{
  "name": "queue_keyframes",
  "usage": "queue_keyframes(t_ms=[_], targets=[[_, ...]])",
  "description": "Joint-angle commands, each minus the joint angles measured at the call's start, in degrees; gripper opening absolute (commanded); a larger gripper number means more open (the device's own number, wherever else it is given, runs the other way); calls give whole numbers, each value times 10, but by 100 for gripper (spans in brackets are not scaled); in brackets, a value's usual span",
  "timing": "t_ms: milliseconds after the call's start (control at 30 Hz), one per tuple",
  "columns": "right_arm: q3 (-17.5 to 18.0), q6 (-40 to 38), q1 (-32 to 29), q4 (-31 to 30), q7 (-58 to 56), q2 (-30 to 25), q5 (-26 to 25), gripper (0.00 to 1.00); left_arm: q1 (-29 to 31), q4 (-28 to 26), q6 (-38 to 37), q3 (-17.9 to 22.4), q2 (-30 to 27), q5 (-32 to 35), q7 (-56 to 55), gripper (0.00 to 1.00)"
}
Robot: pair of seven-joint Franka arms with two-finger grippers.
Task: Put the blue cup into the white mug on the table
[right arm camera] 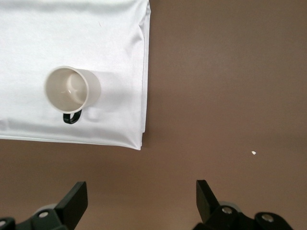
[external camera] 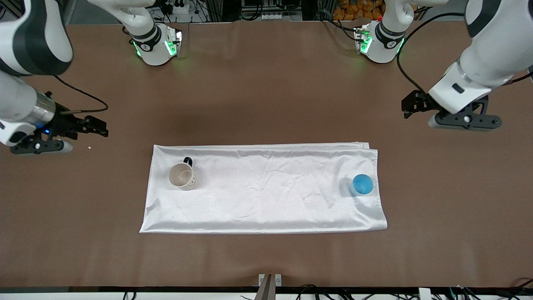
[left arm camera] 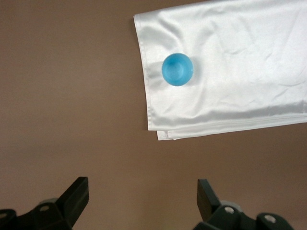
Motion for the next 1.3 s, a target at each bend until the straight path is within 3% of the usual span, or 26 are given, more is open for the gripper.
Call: queue_keyframes(t_ms=[0, 300, 667, 867, 1267], targets=[[5, 37, 0, -44, 35, 8, 12, 100, -3, 5, 29, -20, 38, 24, -9, 100], [6, 86, 48, -49, 116, 65, 12, 100, -5, 6, 83, -42, 98, 39, -10, 100], [6, 244, 91, -97, 117, 144, 35, 100, -11, 5, 148, -55, 174, 47, -11, 100], [6, 309, 127, -129, 147, 156, 52, 100, -14, 4, 185, -57, 209, 48, -10, 100], [5, 405, 158, -128, 182, 212, 52, 100, -16, 4, 256, -57, 270, 65, -9, 100]])
